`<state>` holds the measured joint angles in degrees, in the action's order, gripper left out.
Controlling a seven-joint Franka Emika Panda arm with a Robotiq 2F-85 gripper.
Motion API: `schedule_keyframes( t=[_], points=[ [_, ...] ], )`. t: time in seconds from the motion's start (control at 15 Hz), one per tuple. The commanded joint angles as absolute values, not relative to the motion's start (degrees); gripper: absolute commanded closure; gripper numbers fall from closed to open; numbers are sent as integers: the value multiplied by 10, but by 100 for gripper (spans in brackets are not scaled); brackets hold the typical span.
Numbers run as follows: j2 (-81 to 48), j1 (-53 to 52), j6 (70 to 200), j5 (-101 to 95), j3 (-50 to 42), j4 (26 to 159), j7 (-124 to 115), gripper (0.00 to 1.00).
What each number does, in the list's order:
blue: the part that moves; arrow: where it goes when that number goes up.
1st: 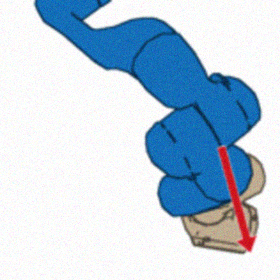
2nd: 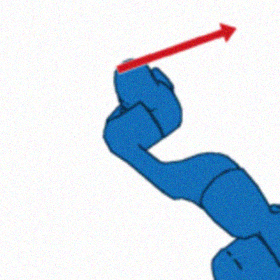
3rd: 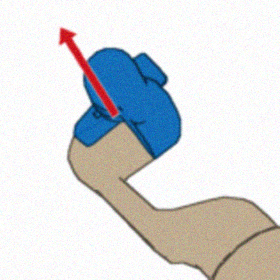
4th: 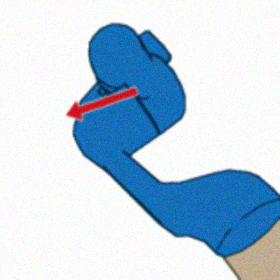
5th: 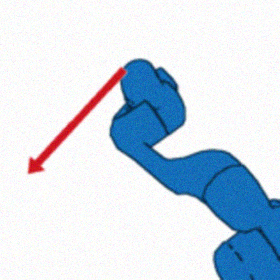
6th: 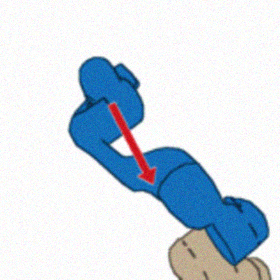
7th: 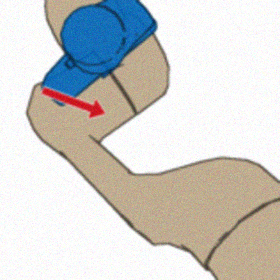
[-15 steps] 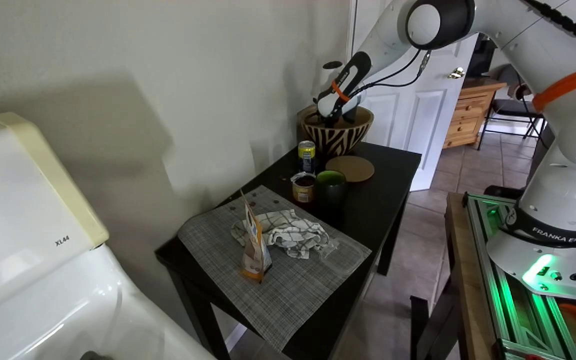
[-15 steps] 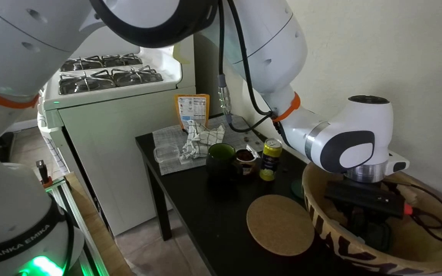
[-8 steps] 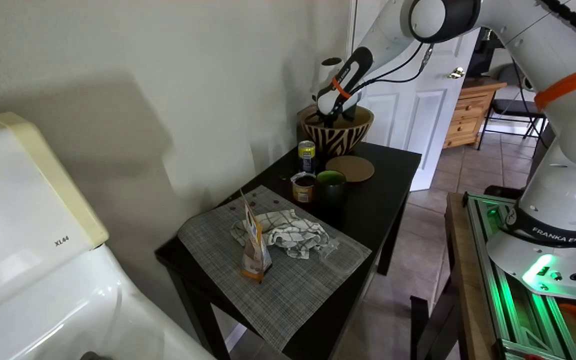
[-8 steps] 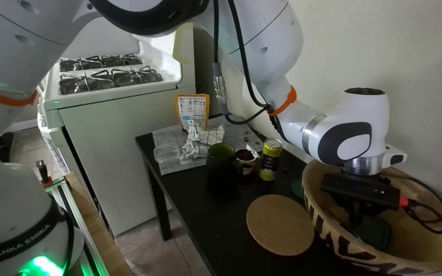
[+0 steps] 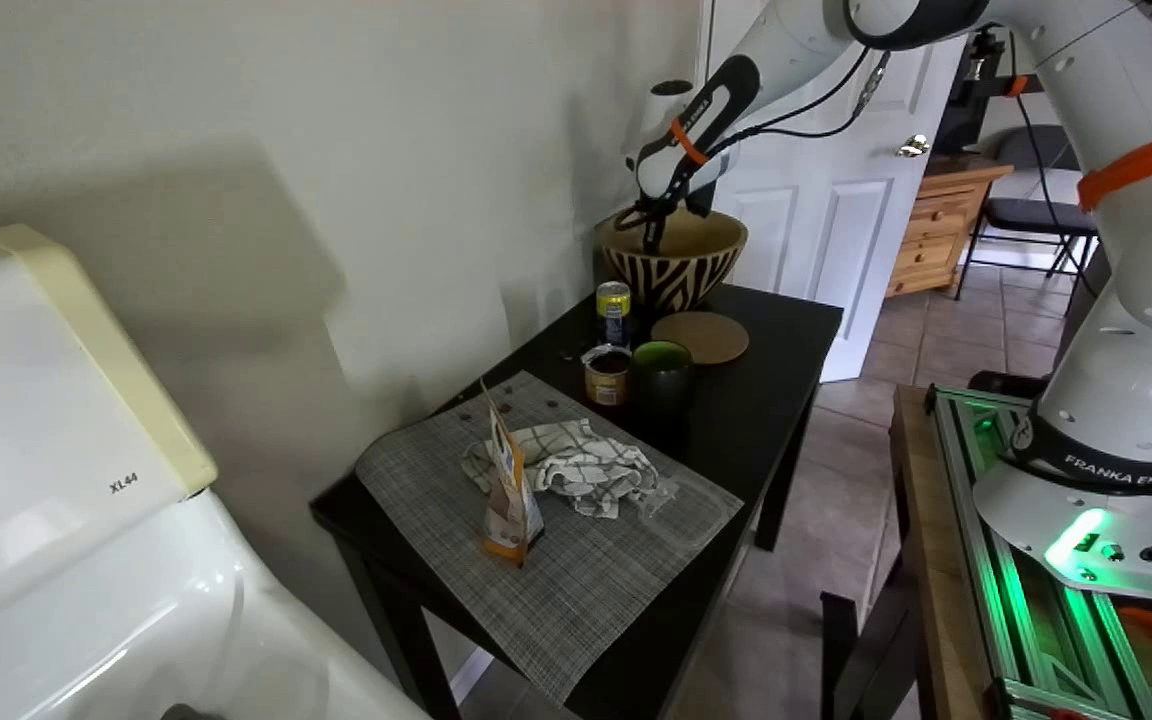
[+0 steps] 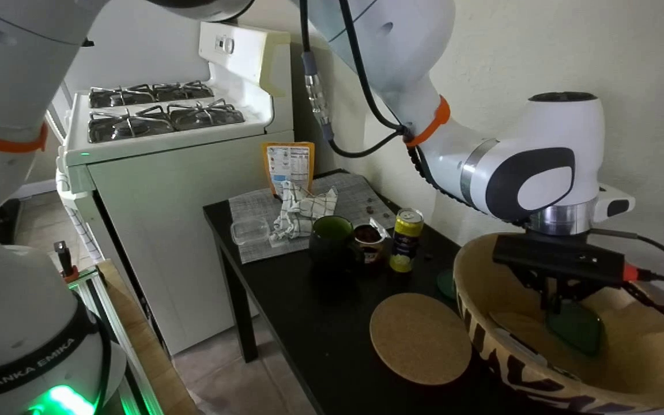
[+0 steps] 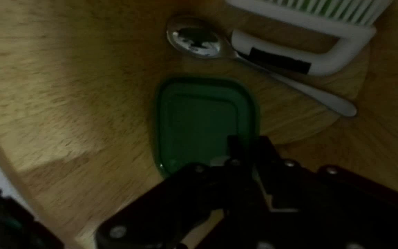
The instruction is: Remove the green lid from the brown bowl
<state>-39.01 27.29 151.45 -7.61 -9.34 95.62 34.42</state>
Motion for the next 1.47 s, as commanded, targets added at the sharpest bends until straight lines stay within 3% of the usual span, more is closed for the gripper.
schedule_keyframes(
  t=[0.0, 0.47, 0.93, 1.0, 1.13, 1.4],
  points=[
    [-316, 289, 1529, -67, -73, 1021, 361, 95],
    [-157, 284, 1522, -35, -50, 1144, 425, 98],
    [-73, 217, 1500, -67, -97, 1214, 364, 100],
    [-86, 217, 1509, -56, -101, 1218, 369, 74],
    [-114, 234, 1508, 10, -99, 1213, 427, 68],
    [-193, 288, 1507, 123, -85, 1184, 576, 38]
  ],
)
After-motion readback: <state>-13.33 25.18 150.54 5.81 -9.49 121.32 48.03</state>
